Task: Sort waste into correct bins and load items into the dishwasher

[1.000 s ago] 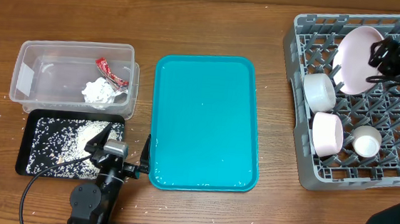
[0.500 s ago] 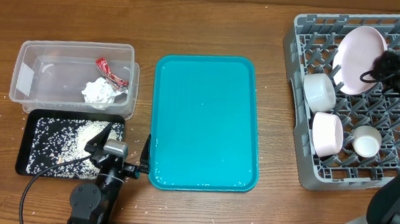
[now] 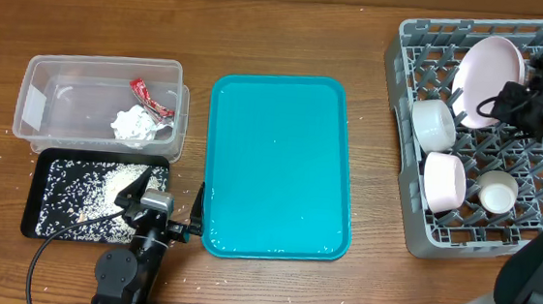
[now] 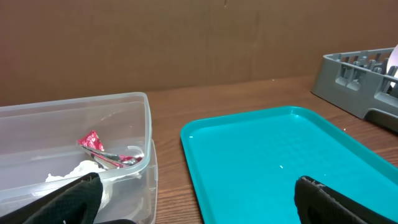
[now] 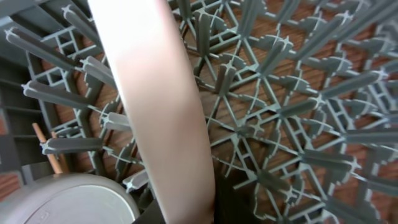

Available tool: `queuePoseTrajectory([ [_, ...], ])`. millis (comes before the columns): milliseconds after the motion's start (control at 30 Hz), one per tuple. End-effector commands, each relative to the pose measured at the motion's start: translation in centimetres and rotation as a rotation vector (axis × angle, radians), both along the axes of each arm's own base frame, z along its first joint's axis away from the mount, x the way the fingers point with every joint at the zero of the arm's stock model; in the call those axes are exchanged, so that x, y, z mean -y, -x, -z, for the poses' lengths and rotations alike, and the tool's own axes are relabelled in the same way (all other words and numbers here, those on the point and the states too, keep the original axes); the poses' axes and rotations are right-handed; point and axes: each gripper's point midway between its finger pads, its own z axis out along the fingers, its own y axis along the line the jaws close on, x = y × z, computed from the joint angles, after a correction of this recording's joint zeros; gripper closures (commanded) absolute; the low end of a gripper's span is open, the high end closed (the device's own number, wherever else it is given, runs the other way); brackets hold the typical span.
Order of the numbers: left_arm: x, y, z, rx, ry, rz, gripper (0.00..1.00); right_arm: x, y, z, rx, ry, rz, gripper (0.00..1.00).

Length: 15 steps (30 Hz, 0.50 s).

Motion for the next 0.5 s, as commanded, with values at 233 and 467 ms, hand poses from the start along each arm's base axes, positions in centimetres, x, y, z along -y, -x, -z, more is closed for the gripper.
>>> queuePoseTrajectory([
  [233, -0.1, 0.0, 0.0, 0.008, -0.011, 0.001, 0.00, -2.6, 0.6, -6.2, 0.020, 0.408, 0.068, 0.82],
  [467, -0.1, 0.0, 0.0, 0.008, -0.010, 0.001, 0.00, -4.6, 1.3, -6.5, -0.036, 0.533, 0.023, 0.68],
])
